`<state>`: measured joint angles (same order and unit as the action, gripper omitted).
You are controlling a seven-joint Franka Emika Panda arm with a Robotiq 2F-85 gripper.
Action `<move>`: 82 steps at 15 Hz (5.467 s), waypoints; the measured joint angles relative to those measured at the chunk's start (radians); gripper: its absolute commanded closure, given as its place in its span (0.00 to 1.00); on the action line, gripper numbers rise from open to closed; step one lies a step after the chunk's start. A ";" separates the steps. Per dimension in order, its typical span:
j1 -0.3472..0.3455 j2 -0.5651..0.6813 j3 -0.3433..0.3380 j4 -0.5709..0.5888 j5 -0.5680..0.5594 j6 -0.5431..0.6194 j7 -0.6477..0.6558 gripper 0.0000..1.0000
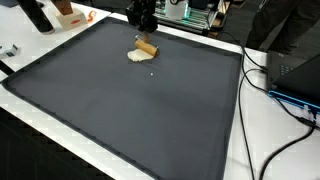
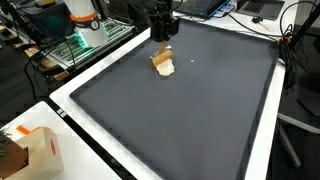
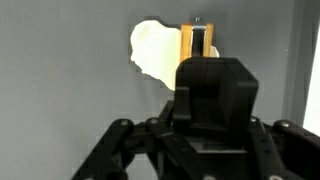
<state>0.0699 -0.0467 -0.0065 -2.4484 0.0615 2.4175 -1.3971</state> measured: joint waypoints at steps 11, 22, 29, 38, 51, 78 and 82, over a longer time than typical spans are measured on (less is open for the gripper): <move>-0.007 0.010 0.001 -0.025 -0.011 0.159 0.099 0.76; -0.013 0.038 0.004 -0.021 -0.082 0.245 0.248 0.76; -0.016 0.042 0.007 0.018 -0.024 0.127 0.144 0.76; -0.016 0.057 0.017 0.080 -0.024 -0.098 0.137 0.76; -0.017 0.092 0.027 0.127 -0.023 -0.246 0.130 0.76; -0.096 -0.190 -0.057 0.206 0.072 -0.452 0.784 0.76; -0.096 -0.202 -0.060 0.226 0.069 -0.474 0.928 0.51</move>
<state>-0.0260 -0.2483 -0.0663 -2.2225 0.1308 1.9433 -0.4689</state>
